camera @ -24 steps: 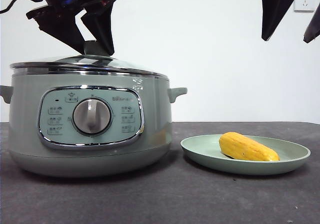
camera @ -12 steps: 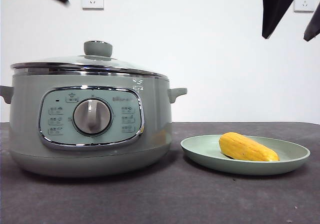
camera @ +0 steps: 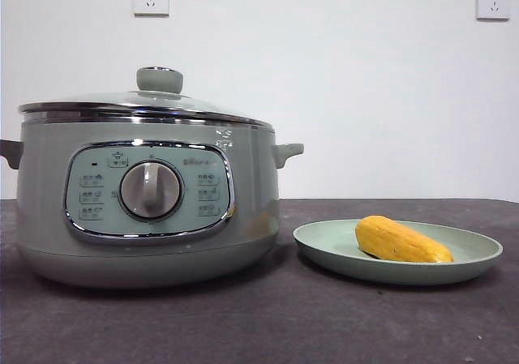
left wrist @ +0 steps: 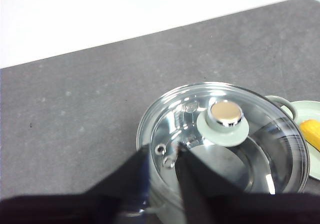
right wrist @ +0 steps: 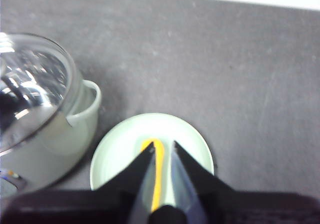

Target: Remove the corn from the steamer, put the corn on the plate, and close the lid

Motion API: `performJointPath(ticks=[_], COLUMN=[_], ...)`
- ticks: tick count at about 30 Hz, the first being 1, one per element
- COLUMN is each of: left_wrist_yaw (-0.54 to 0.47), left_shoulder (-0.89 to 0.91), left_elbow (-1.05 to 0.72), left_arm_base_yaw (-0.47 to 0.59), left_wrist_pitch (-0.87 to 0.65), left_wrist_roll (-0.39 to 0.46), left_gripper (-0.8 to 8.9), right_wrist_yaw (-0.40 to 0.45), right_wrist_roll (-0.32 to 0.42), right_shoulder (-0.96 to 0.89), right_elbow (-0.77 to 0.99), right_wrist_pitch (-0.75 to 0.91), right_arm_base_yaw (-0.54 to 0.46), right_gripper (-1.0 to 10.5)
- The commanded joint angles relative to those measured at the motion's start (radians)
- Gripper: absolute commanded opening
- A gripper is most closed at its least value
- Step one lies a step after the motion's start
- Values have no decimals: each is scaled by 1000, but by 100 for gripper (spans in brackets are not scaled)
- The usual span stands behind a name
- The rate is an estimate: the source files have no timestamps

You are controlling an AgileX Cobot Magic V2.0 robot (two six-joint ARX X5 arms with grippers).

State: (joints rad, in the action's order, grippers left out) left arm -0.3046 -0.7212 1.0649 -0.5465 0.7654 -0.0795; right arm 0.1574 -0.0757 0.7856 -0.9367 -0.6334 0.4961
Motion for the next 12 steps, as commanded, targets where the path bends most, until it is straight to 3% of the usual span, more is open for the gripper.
performJointPath(ticks=[1, 7, 12], left_wrist_yaw=[-3, -3, -3], left_shoulder=[90, 244, 257], left_elbow=[-131, -349, -371], left_arm_base_yaw=[-5, -5, -5], left_wrist_pitch=[-54, -158, -126], left_wrist_roll=[-5, -6, -52], left_gripper=[-9, -8, -3], right_wrist_yaw=[2, 2, 35], right_wrist_roll=[-13, -14, -47], right_shoulder=[-89, -272, -287], right_elbow=[106, 277, 288], right_wrist_pitch=[75, 227, 214], right_arm_base_yaw=[11, 18, 16], right_gripper=[-10, -7, 1])
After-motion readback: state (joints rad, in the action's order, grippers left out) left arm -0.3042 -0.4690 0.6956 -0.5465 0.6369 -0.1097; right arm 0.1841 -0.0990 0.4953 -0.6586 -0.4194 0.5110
